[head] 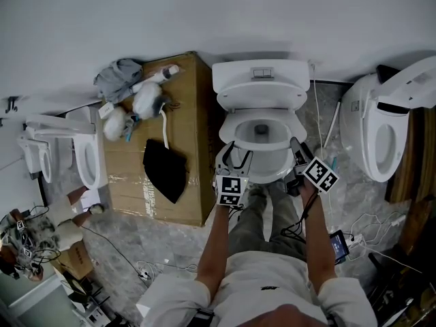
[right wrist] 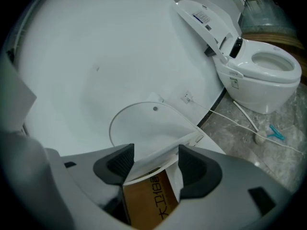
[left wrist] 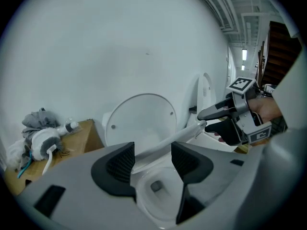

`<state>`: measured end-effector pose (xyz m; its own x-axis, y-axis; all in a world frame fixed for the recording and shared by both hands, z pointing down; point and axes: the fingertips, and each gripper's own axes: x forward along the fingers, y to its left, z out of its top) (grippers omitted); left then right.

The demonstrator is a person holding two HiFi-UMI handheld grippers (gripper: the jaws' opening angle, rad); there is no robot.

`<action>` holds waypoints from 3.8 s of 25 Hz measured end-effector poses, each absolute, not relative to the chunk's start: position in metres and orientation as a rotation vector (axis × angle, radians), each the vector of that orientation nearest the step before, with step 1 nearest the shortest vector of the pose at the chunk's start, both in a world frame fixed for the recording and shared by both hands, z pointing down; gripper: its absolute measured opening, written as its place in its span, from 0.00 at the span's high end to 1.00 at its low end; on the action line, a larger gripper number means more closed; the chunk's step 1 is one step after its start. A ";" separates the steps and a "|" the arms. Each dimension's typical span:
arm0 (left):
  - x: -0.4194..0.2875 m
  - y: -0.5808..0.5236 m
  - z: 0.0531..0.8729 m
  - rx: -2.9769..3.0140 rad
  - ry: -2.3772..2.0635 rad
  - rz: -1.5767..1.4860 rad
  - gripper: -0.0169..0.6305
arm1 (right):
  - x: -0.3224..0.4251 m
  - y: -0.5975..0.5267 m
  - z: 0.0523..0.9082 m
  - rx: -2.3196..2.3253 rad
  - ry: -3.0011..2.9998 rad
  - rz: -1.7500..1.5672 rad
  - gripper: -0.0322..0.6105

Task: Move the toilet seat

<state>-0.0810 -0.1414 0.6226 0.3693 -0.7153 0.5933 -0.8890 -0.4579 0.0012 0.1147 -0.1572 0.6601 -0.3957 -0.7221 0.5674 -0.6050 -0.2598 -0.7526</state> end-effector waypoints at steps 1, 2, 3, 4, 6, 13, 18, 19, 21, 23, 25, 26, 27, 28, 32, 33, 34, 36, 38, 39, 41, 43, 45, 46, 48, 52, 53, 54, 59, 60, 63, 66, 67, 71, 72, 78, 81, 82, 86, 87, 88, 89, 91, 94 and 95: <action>-0.081 -0.144 0.621 2.312 -1.415 0.754 0.57 | 0.113 -0.157 0.655 -1.667 1.892 -1.726 0.49; -0.081 -0.148 0.619 2.311 -1.420 0.748 0.57 | 0.112 -0.157 0.650 -1.671 1.947 -1.696 0.49; -0.081 -0.151 0.618 2.311 -1.424 0.743 0.57 | 0.111 -0.158 0.644 -1.680 2.008 -1.656 0.49; -0.081 -0.155 0.616 2.311 -1.427 0.737 0.57 | 0.109 -0.159 0.639 -1.689 2.071 -1.612 0.49; -0.081 -0.161 0.614 2.311 -1.432 0.725 0.57 | 0.104 -0.162 0.631 -1.698 2.188 -1.530 0.49; -0.082 -0.178 0.609 2.311 -1.444 0.691 0.57 | 0.093 -0.171 0.616 -1.729 2.441 -1.311 0.49; -0.082 -0.188 0.606 2.313 -1.449 0.668 0.57 | 0.090 -0.179 0.614 -1.727 2.530 -1.238 0.49; -0.082 -0.190 0.606 2.314 -1.451 0.664 0.57 | 0.089 -0.182 0.613 -1.726 2.544 -1.228 0.49; -0.082 -0.195 0.605 2.314 -1.454 0.655 0.57 | 0.087 -0.187 0.613 -1.724 2.567 -1.206 0.49; -0.083 -0.199 0.604 2.315 -1.456 0.648 0.57 | 0.087 -0.192 0.611 -1.721 2.579 -1.189 0.49; -0.082 -0.203 0.603 2.316 -1.456 0.642 0.57 | 0.087 -0.196 0.610 -1.720 2.587 -1.178 0.49; -0.082 -0.205 0.602 2.316 -1.455 0.638 0.57 | 0.087 -0.198 0.610 -1.720 2.591 -1.174 0.49; -0.082 -0.207 0.602 2.316 -1.455 0.635 0.57 | 0.087 -0.200 0.610 -1.720 2.595 -1.170 0.49; -0.083 -0.209 0.602 2.315 -1.457 0.633 0.57 | 0.087 -0.202 0.609 -1.719 2.597 -1.166 0.49; -0.084 -0.219 0.601 2.316 -1.462 0.626 0.57 | 0.086 -0.212 0.607 -1.717 2.588 -1.156 0.49; -0.084 -0.221 0.600 2.315 -1.463 0.625 0.57 | 0.085 -0.214 0.607 -1.717 2.584 -1.156 0.49; -0.084 -0.223 0.600 2.315 -1.464 0.624 0.57 | 0.085 -0.217 0.607 -1.717 2.582 -1.155 0.49; -0.084 -0.228 0.599 2.314 -1.467 0.622 0.57 | 0.086 -0.222 0.606 -1.718 2.581 -1.151 0.49; -0.083 -0.233 0.599 2.313 -1.470 0.618 0.57 | 0.086 -0.227 0.605 -1.717 2.582 -1.145 0.49; -0.083 -0.235 0.598 2.313 -1.472 0.614 0.57 | 0.086 -0.230 0.605 -1.717 2.583 -1.142 0.49; -0.083 -0.241 0.598 2.313 -1.478 0.609 0.57 | 0.086 -0.235 0.605 -1.718 2.583 -1.137 0.49; -0.083 -0.246 0.597 2.314 -1.486 0.606 0.57 | 0.086 -0.240 0.604 -1.719 2.582 -1.130 0.49; -0.084 -0.251 0.596 2.314 -1.493 0.602 0.57 | 0.086 -0.245 0.603 -1.719 2.584 -1.120 0.49; -0.084 -0.254 0.595 2.314 -1.497 0.600 0.57 | 0.086 -0.248 0.603 -1.721 2.589 -1.113 0.49; -0.084 -0.260 0.595 2.315 -1.503 0.596 0.57 | 0.085 -0.254 0.603 -1.729 2.606 -1.095 0.49; -0.085 -0.268 0.595 2.315 -1.511 0.591 0.57 | 0.084 -0.262 0.603 -1.746 2.631 -1.070 0.49; -0.085 -0.270 0.595 2.315 -1.513 0.590 0.57 | 0.084 -0.264 0.603 -1.747 2.629 -1.069 0.49; -0.085 -0.272 0.595 2.316 -1.515 0.589 0.57 | 0.084 -0.266 0.603 -1.748 2.627 -1.068 0.49; -0.086 -0.283 0.594 2.315 -1.522 0.585 0.57 | 0.083 -0.275 0.602 -1.754 2.635 -1.054 0.49; -0.086 -0.285 0.594 2.313 -1.525 0.584 0.57 | 0.083 -0.277 0.603 -1.756 2.635 -1.051 0.49; -0.086 -0.291 0.594 2.310 -1.535 0.582 0.57 | 0.083 -0.283 0.603 -1.760 2.637 -1.041 0.49; -0.085 -0.296 0.593 2.316 -1.544 0.591 0.57 | 0.084 -0.289 0.603 -1.767 2.640 -1.030 0.49; -0.085 -0.298 0.592 2.317 -1.549 0.595 0.57 | 0.084 -0.291 0.603 -1.771 2.641 -1.027 0.50; -0.084 -0.305 0.592 2.319 -1.565 0.606 0.57 | 0.085 -0.299 0.604 -1.792 2.649 -1.008 0.50; -0.085 -0.306 0.592 2.317 -1.570 0.605 0.57 | 0.085 -0.301 0.605 -1.796 2.654 -1.002 0.50; -0.089 -0.312 0.586 2.306 -1.599 0.581 0.57 | 0.085 -0.312 0.604 -1.810 2.677 -0.966 0.50; -0.089 -0.312 0.580 2.311 -1.606 0.561 0.57 | 0.084 -0.317 0.603 -1.826 2.697 -0.939 0.50; -0.088 -0.312 0.578 2.312 -1.607 0.555 0.58 | 0.084 -0.318 0.602 -1.833 2.707 -0.929 0.50; -0.089 -0.307 0.571 2.318 -1.607 0.533 0.59 | 0.084 -0.316 0.597 -1.841 2.727 -0.894 0.50; -0.088 -0.305 0.568 2.323 -1.605 0.530 0.59 | 0.084 -0.314 0.593 -1.837 2.723 -0.887 0.50; -0.088 -0.304 0.565 2.329 -1.606 0.531 0.60 | 0.084 -0.312 0.589 -1.831 2.723 -0.879 0.50; -0.088 -0.302 0.561 2.334 -1.608 0.531 0.60 | 0.084 -0.309 0.584 -1.825 2.729 -0.866 0.50; -0.085 -0.296 0.549 2.349 -1.610 0.520 0.61 | 0.081 -0.302 0.572 -1.807 2.750 -0.833 0.50; -0.082 -0.283 0.527 2.377 -1.608 0.492 0.62 | 0.077 -0.284 0.544 -1.775 2.775 -0.765 0.50; -0.081 -0.277 0.519 2.385 -1.607 0.482 0.62 | 0.076 -0.277 0.534 -1.768 2.782 -0.739 0.50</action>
